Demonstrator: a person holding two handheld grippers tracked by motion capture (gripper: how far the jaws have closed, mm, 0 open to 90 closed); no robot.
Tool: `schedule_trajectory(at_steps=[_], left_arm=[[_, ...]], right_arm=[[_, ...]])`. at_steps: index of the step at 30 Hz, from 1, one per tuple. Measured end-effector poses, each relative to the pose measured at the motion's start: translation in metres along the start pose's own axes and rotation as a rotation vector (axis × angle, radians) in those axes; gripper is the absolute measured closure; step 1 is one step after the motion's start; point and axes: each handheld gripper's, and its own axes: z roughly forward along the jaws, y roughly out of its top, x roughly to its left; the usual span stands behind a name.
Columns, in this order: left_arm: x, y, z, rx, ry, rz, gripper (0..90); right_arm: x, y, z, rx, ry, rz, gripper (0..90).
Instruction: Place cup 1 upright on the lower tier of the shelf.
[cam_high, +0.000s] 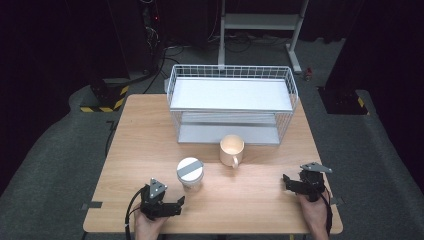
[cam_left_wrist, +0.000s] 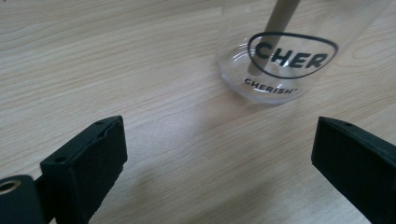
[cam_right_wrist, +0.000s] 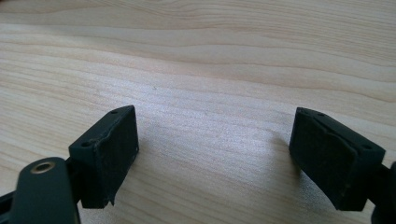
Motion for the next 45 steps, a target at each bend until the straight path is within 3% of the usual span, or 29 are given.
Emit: schedule_trajectory(at_steps=[22, 24, 25, 28, 40, 45], left_arm=[[-0.021, 0.021, 0.015, -0.034, -0.063, 0.023, 3.9], [-0.022, 0.022, 0.017, -0.034, -0.063, 0.02, 3.9], [-0.025, 0.024, 0.019, -0.034, -0.043, 0.039, 3.9], [-0.027, 0.025, 0.02, -0.036, -0.034, 0.053, 4.0], [-0.028, 0.034, 0.028, -0.058, -0.055, 0.03, 5.3], [-0.03, 0.037, 0.03, -0.068, -0.042, 0.032, 5.9]], right_arm=[[0.0, 0.0, 0.0, 0.002, 0.001, -0.001, 15.8], [0.0, 0.0, 0.0, 0.0, 0.0, -0.001, 15.8], [0.0, 0.0, 0.0, 0.001, 0.0, -0.001, 15.8], [0.0, 0.0, 0.0, 0.002, 0.001, -0.001, 15.8], [0.001, 0.0, -0.001, 0.001, 0.003, -0.004, 15.8], [0.001, 0.0, -0.001, 0.002, 0.003, -0.002, 15.8]])
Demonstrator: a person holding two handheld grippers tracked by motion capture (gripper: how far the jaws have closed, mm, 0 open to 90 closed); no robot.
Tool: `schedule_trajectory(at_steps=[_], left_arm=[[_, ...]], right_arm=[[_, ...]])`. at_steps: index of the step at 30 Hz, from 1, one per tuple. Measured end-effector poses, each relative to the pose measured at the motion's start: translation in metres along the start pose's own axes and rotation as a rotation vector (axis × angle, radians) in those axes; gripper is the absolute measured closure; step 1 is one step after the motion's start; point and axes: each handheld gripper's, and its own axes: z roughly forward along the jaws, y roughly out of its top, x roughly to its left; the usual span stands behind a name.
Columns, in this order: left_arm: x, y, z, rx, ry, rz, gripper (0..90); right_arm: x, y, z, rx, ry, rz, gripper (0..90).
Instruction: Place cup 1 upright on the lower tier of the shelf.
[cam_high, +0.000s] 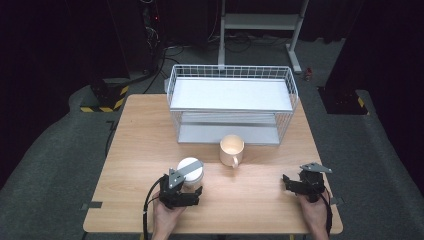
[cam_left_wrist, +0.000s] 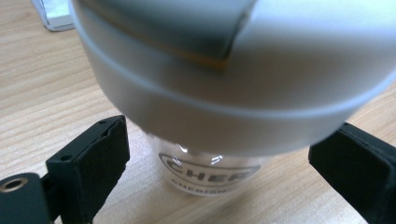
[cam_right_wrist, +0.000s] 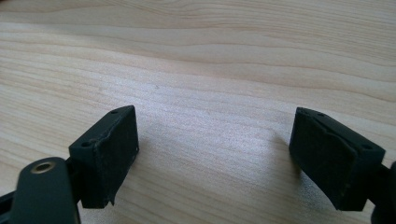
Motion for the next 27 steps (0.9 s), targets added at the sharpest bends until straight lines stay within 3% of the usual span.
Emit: schedule_trajectory(at_steps=[27], left_arm=[[-0.0023, 0.0077, 0.0073, -0.055, 0.026, -0.02, 15.9]], right_arm=[[0.0004, -0.0001, 0.0001, -0.003, 0.006, -0.008, 15.8]])
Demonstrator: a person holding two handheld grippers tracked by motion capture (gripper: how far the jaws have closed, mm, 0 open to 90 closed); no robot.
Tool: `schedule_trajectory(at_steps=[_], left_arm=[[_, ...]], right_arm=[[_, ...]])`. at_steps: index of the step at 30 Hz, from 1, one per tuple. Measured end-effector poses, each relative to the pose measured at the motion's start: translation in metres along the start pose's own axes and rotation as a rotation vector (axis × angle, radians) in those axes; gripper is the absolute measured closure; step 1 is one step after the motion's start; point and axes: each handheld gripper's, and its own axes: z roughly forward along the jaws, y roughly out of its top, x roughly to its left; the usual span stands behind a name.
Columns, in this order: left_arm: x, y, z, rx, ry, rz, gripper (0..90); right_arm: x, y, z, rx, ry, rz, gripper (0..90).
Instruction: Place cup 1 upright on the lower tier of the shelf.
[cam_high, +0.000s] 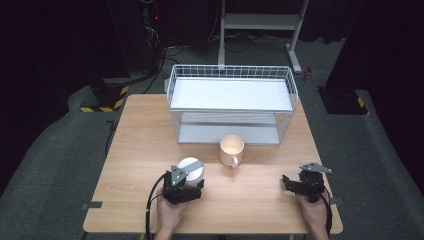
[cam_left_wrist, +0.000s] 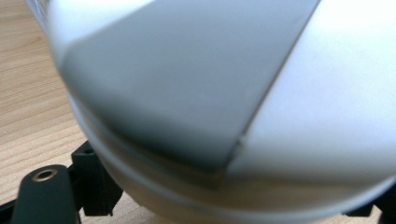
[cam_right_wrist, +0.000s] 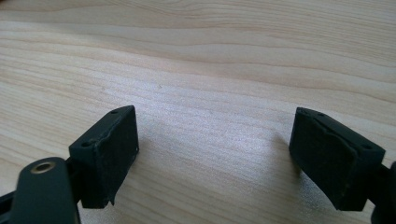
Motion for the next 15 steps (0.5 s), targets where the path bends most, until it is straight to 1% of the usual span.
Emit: schedule_trajectory(at_steps=[4, 5, 7, 8, 10, 13, 15], left_arm=[[-0.0001, -0.0008, -0.0008, -0.002, 0.007, 0.009, 17.1], [-0.0007, -0.001, -0.0007, -0.005, 0.008, 0.005, 17.3], [-0.001, -0.0011, -0.001, -0.007, 0.012, 0.015, 17.7], [-0.0013, -0.0009, -0.0014, -0.007, 0.014, 0.027, 18.1], [-0.0023, -0.0008, -0.0015, -0.008, 0.018, 0.031, 18.3], [-0.0033, -0.0001, -0.0013, -0.004, 0.012, 0.048, 18.7], [-0.0032, 0.0002, -0.0013, -0.001, 0.011, 0.051, 18.7]], right_arm=[[0.0, 0.0, 0.0, 0.0, 0.0, 0.0, 15.8], [0.0, 0.0, 0.0, 0.0, 0.0, 0.0, 15.8], [0.0, 0.0, 0.0, 0.0, 0.0, 0.0, 15.8], [0.0, 0.0, 0.0, 0.0, 0.0, 0.0, 15.8], [0.0, 0.0, 0.0, 0.0, 0.0, 0.0, 15.8], [0.0, 0.0, 0.0, 0.0, 0.0, 0.0, 15.8], [0.0, 0.0, 0.0, 0.0, 0.0, 0.001, 15.8]])
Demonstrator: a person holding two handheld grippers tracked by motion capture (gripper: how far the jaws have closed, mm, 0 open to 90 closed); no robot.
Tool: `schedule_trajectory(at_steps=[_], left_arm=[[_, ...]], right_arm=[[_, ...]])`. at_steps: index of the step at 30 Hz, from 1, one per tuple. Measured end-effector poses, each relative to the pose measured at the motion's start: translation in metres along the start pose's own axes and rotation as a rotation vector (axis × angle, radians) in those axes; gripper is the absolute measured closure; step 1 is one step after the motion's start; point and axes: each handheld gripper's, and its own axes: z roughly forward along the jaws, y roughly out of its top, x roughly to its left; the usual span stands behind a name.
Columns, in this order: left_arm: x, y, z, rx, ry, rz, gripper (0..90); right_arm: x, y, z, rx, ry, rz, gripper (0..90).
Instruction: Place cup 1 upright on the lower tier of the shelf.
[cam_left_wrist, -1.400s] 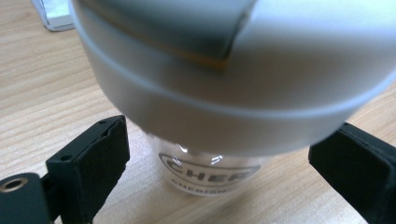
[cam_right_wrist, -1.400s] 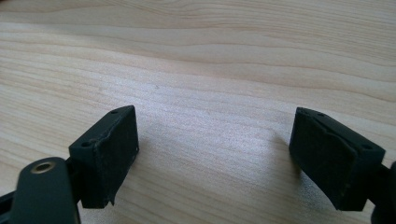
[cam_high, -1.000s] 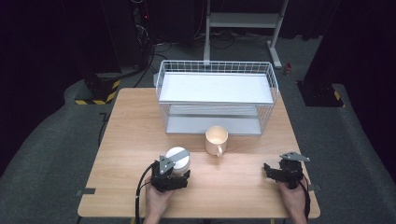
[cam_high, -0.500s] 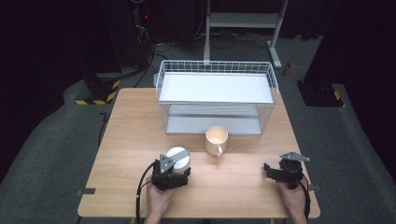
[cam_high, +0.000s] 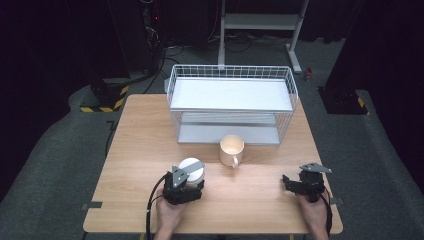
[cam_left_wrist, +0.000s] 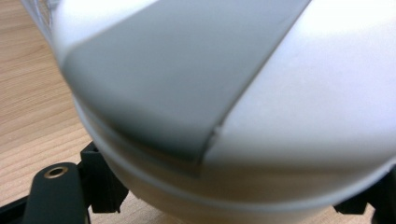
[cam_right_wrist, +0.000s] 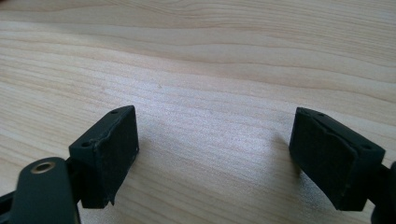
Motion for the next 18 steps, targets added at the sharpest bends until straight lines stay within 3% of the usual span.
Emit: schedule_trajectory(at_steps=[18], left_arm=[[-0.0015, 0.0065, 0.0039, 0.024, -0.024, 0.013, 18.9]], right_arm=[[0.0, 0.0, 0.0, 0.0, 0.0, 0.0, 15.8]])
